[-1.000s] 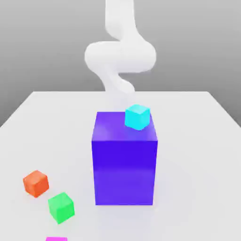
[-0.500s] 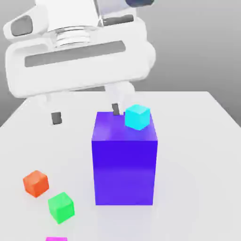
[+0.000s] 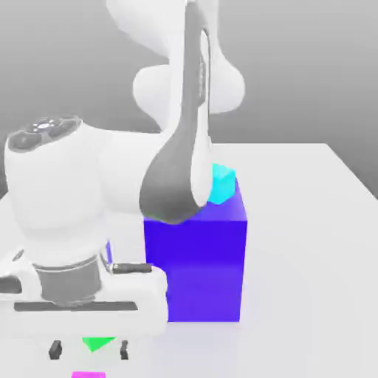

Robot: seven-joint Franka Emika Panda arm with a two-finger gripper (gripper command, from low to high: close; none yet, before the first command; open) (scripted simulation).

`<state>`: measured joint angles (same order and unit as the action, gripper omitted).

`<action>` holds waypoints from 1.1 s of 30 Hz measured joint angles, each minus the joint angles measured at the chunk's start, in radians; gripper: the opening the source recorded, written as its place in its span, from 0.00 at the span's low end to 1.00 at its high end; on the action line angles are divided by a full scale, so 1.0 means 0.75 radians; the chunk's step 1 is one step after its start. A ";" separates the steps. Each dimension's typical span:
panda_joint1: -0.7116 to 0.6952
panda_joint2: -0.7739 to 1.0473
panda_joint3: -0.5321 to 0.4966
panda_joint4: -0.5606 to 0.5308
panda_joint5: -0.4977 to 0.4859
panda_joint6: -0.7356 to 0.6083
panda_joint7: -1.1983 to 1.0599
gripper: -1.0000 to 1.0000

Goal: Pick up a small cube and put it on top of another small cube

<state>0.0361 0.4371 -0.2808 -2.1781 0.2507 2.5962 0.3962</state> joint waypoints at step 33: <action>-0.157 -0.507 -0.008 -0.508 -0.306 0.010 -1.120 0.00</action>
<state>-0.0817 0.0569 -0.2870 -2.5592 0.0216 2.6040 -0.4435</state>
